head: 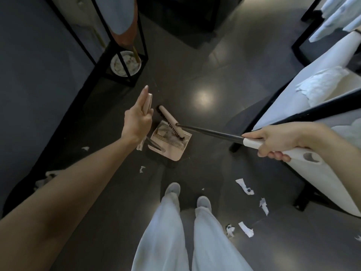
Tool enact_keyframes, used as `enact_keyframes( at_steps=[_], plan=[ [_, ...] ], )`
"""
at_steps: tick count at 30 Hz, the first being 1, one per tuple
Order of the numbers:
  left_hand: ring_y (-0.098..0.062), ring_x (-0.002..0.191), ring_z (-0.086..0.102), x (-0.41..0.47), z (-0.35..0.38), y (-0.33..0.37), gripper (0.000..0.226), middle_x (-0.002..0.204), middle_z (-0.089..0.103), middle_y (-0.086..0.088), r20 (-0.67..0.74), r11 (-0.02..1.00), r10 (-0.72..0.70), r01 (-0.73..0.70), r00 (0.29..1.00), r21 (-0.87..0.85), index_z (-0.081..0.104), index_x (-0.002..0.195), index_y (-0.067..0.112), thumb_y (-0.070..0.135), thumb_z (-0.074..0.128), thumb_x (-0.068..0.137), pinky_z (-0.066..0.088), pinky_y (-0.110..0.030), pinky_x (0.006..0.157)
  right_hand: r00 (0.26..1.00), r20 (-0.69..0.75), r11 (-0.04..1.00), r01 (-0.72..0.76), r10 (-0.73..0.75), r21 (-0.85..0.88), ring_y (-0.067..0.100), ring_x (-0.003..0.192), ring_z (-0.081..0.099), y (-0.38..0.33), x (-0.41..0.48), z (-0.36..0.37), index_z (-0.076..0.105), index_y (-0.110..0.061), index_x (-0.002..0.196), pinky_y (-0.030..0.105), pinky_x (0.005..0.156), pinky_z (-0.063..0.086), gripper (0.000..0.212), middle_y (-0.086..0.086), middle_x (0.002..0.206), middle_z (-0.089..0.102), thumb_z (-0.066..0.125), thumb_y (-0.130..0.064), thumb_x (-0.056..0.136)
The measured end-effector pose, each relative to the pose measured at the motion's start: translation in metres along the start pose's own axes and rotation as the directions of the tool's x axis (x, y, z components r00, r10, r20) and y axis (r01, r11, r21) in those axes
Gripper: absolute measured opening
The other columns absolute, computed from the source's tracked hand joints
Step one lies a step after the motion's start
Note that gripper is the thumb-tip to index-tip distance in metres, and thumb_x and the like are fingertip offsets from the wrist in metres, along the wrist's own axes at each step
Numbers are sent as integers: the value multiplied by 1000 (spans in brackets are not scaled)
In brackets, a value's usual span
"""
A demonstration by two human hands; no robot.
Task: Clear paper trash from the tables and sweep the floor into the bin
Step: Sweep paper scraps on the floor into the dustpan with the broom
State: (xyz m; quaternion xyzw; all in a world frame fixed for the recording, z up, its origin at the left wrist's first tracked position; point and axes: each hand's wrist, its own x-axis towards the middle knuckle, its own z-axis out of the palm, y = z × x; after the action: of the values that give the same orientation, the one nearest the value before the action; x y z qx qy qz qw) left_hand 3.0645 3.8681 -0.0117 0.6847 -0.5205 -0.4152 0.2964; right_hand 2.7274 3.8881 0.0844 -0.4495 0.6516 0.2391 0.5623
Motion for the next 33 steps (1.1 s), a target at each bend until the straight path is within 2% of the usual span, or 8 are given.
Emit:
enact_keyframes(
  at_steps=[6,10,17,19,21,25,29,33],
  plan=[
    [-15,86,66,-74,2,-8,68,132,51,5,-163,998,-60,57,985,-21,22,144,50,13,52,96,57,-35,81,996,-27,996,88,-87,2,13,41,36,16,-19,-2,27,-38,148,20,37,34,75,6,57,41,52,2,90],
    [2,63,61,-143,8,-19,66,125,49,10,-301,994,-105,99,948,-38,22,144,50,15,52,97,51,-14,58,989,-30,989,144,-144,-24,8,35,35,15,-24,1,29,-37,147,16,34,33,71,0,46,41,51,2,92],
    [-7,92,65,-269,9,-40,66,133,57,2,-524,964,-265,202,810,-175,29,140,55,14,55,95,53,-18,81,968,60,959,250,-244,-134,7,36,39,-41,-9,37,29,-28,149,16,33,34,70,0,45,47,51,4,91],
    [3,72,62,-299,6,-48,68,134,56,1,-570,952,-301,210,765,-221,31,135,60,11,56,95,47,-5,65,961,88,945,274,-262,-177,6,36,39,-66,-1,57,30,-27,148,16,33,34,68,1,46,49,51,4,91],
    [6,55,53,-327,3,-56,68,136,55,1,-612,939,-342,232,713,-255,32,132,61,10,56,94,44,-6,55,952,117,934,302,-283,-192,6,35,40,-89,7,81,33,-26,147,15,32,34,66,4,50,49,50,6,91],
    [9,68,63,-370,-4,-68,65,137,53,2,-684,917,-399,283,610,-282,36,140,48,8,57,93,43,-4,54,936,156,899,348,-316,-264,5,35,41,-121,18,125,34,-23,145,15,32,34,64,7,65,48,49,7,91],
    [0,37,43,-398,-11,-70,65,117,63,-21,-741,899,-423,345,522,-270,39,141,43,5,58,92,38,-7,43,931,171,864,363,-322,-348,6,34,43,-140,20,152,36,-24,144,15,34,36,63,9,72,50,50,5,91],
    [5,50,56,-413,-15,-76,65,114,66,-4,-768,890,-431,360,473,-278,36,142,44,7,58,93,42,-6,49,936,185,863,348,-299,-367,6,36,44,-150,18,166,40,-23,141,16,35,37,58,9,69,52,51,3,91]
  ],
)
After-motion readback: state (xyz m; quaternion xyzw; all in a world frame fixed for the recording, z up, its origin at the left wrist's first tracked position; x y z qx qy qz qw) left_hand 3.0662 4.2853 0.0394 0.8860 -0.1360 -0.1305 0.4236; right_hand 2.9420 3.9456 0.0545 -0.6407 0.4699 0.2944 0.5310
